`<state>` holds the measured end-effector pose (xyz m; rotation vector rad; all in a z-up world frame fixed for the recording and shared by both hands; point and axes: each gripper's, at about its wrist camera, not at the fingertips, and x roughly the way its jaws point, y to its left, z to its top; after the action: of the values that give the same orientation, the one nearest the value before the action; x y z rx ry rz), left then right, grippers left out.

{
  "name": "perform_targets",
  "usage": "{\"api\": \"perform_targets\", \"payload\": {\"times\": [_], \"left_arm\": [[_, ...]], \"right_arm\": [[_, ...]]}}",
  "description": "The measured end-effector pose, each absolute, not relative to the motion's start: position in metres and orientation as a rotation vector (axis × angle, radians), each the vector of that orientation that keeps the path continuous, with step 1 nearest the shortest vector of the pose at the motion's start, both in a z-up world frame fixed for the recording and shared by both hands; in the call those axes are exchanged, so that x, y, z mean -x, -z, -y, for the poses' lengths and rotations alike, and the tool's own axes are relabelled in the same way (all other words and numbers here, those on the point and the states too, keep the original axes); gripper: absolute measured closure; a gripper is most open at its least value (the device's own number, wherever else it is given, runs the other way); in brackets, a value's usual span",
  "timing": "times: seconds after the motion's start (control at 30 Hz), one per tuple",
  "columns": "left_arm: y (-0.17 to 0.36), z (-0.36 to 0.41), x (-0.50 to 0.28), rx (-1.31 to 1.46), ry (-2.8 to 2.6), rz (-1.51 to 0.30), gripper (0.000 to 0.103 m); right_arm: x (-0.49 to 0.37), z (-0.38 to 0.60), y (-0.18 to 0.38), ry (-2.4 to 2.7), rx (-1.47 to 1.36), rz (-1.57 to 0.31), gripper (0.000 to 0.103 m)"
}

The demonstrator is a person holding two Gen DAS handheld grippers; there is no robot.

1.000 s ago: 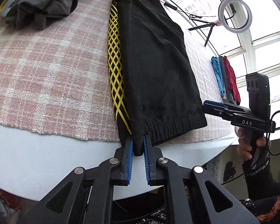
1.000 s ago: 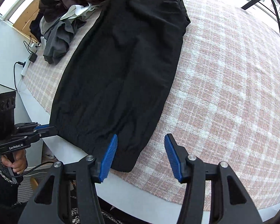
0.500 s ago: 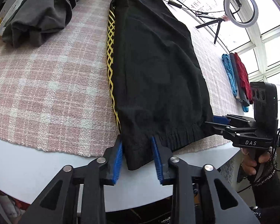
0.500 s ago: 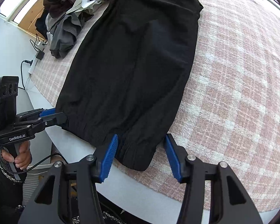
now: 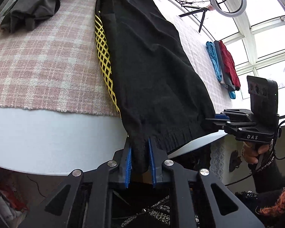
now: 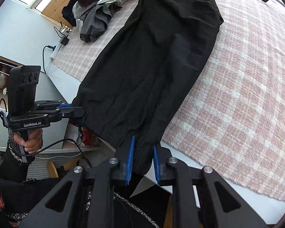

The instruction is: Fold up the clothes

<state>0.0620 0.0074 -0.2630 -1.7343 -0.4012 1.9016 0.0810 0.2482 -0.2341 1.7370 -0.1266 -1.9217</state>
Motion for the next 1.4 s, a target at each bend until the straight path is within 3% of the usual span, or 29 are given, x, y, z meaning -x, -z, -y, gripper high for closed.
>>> {"api": "perform_targets", "payload": {"times": [0.03,0.17,0.37,0.47,0.7,0.87,1.03,1.1,1.17,1.2,1.23,1.3,1.4], "left_arm": [[0.266,-0.005,-0.066,1.772,-1.898,0.364,0.083],[0.242,0.024,-0.056,1.798,-2.006,0.212,0.083],[0.173,0.019,0.035,1.538,-2.159,-0.077,0.083],[0.173,-0.016,0.104,1.419,-2.139,-0.147,0.083],[0.224,-0.055,0.237,1.399,-2.045,-0.094,0.083],[0.262,-0.053,0.285,1.468,-2.032,-0.162,0.083],[0.264,-0.034,0.305,1.494,-2.120,-0.187,0.080],[0.261,-0.033,0.313,1.489,-2.140,-0.197,0.077],[0.258,-0.034,0.321,1.480,-2.168,-0.231,0.075],[0.258,-0.035,0.325,1.483,-2.166,-0.217,0.073],[0.258,-0.036,0.329,1.488,-2.153,-0.199,0.070],[0.263,-0.042,0.335,1.501,-2.133,-0.227,0.064],[0.270,-0.049,0.341,1.533,-2.129,-0.270,0.064]], "right_arm": [[-0.086,-0.247,0.235,1.916,-1.759,0.089,0.077],[-0.089,-0.267,0.214,1.959,-1.797,-0.005,0.076],[-0.030,-0.306,0.138,2.220,-1.572,0.005,0.075],[0.034,-0.293,0.126,2.304,-1.422,0.018,0.092],[0.204,-0.231,0.205,2.284,-1.512,0.089,0.093],[0.256,-0.236,0.256,2.251,-1.608,0.193,0.093],[0.273,-0.269,0.260,2.387,-1.667,0.190,0.093],[0.278,-0.273,0.253,2.427,-1.663,0.161,0.085],[0.283,-0.273,0.247,2.461,-1.644,0.110,0.068],[0.287,-0.270,0.245,2.473,-1.625,0.071,0.052],[0.291,-0.268,0.246,2.465,-1.620,0.055,0.047],[0.299,-0.264,0.249,2.445,-1.612,0.029,0.047],[0.309,-0.260,0.262,2.396,-1.652,0.009,0.047]]}}
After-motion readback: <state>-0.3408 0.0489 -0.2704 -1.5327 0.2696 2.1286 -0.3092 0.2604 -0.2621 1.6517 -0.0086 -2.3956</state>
